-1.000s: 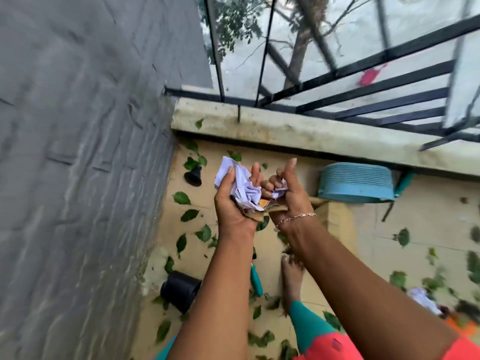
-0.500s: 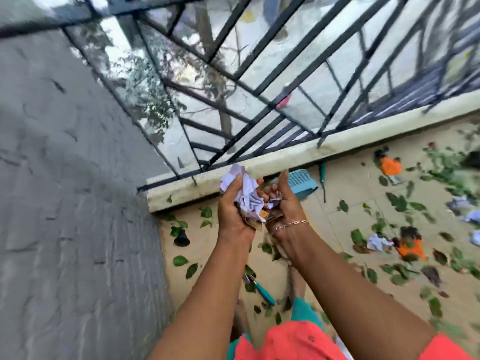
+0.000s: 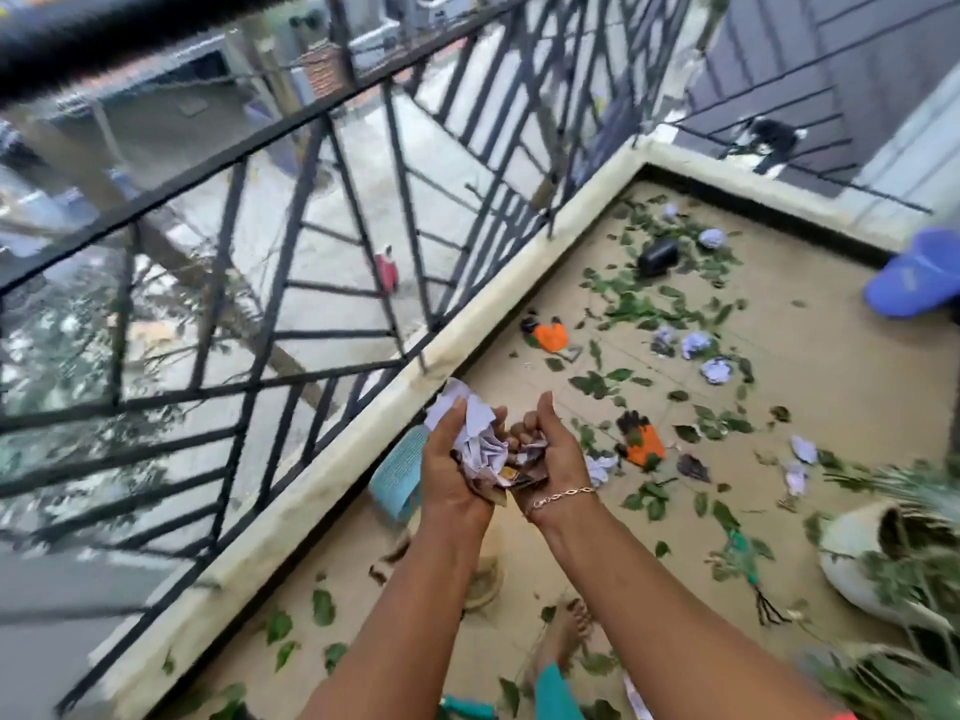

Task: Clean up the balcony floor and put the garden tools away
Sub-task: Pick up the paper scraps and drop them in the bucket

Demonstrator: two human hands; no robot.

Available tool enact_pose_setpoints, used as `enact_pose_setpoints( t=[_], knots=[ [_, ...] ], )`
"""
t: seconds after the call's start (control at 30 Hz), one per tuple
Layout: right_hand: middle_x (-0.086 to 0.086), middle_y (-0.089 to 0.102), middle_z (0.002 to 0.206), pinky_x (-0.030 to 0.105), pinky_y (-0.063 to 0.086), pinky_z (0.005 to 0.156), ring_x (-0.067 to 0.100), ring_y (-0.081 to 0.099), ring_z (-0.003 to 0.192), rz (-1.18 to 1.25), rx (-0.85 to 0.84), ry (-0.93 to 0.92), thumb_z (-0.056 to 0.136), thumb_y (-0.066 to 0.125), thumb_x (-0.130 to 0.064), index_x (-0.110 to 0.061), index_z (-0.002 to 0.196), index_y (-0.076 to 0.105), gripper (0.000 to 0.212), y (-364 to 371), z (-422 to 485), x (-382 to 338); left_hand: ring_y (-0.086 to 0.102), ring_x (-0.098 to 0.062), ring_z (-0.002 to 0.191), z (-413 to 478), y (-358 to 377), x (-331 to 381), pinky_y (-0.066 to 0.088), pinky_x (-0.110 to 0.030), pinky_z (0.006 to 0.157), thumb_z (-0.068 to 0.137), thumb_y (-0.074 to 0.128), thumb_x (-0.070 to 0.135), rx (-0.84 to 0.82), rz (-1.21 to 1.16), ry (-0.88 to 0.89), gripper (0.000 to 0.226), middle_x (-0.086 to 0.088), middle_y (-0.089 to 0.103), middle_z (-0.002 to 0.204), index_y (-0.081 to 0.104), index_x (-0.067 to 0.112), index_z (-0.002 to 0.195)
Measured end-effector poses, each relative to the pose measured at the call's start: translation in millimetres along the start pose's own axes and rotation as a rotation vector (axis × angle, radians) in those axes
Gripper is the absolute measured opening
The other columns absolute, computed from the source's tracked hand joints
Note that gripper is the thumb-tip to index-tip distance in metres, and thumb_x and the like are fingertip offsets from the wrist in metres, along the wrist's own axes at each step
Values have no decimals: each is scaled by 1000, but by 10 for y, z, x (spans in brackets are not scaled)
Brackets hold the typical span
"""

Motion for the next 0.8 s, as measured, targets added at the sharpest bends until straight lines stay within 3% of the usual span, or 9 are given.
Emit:
enact_pose_setpoints(
  t=[0.1,0.2,0.33,0.4,0.43,0.5,0.6,0.73,0.8],
  knots=[
    [-2,39,41,25,35,52,12,39,36,57,32,-67,91,53,-37,-15,50,43,48,-118,182,-639,59,-19,37,190,659,-280,50,-26,37,77,58,15,-59,81,-29,12,-10,60,45,66,6,77],
    [0,46,45,23,40,52,13,46,39,101,58,-133,91,53,-35,-16,43,50,52,-232,354,-1251,59,-19,38,454,1203,-573,51,-25,40,99,37,14,-90,125,-75,34,-9,60,45,66,10,80],
    [-1,49,45,21,41,50,13,49,39,152,57,-197,92,51,-36,-18,39,52,56,-271,477,-2073,55,-15,36,702,1898,-893,53,-27,53,99,38,20,-222,221,-135,58,-3,55,40,73,14,54],
    [-2,44,41,21,38,49,12,44,37,185,58,-253,91,52,-38,-18,40,50,55,-264,491,-2434,60,-14,42,776,2236,-988,54,-25,52,98,41,24,-277,279,-178,37,-3,61,48,71,9,82],
    [-2,44,41,22,39,49,13,44,37,210,69,-273,91,52,-38,-17,41,50,55,-269,505,-2602,64,-16,49,788,2425,-1035,56,-28,54,94,46,27,-310,283,-201,28,-5,66,55,64,7,99],
    [0,45,41,19,43,44,13,46,35,270,89,-307,93,50,-35,-15,48,48,50,-271,530,-2923,66,-29,65,838,2768,-1126,59,-40,64,75,63,38,-369,292,-219,54,-14,67,70,56,5,117],
    [-1,43,39,14,41,37,11,45,31,343,90,-386,95,47,-34,-14,60,41,41,-268,624,-3404,59,-30,62,966,3241,-1300,53,-37,64,27,89,45,-433,326,-197,78,-15,58,60,65,8,91],
    [-2,43,39,14,39,39,11,44,32,377,105,-482,94,48,-35,-14,60,41,41,-307,961,-3971,52,-38,89,1371,3803,-1537,40,-54,98,47,81,28,-512,348,-232,54,-19,51,84,69,8,96],
    [-2,42,38,13,39,38,11,44,32,401,103,-504,95,47,-35,-13,60,41,41,-288,1193,-4256,51,-33,81,1665,4098,-1638,43,-47,96,41,90,19,-513,270,-309,52,-16,51,87,73,10,89]
  ],
)
Point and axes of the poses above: each hand's wrist, its own z-axis towards the middle knuckle, its own y-axis out of the palm, x = y × z, the point moved 1 cm from there along z, towards the middle knuckle
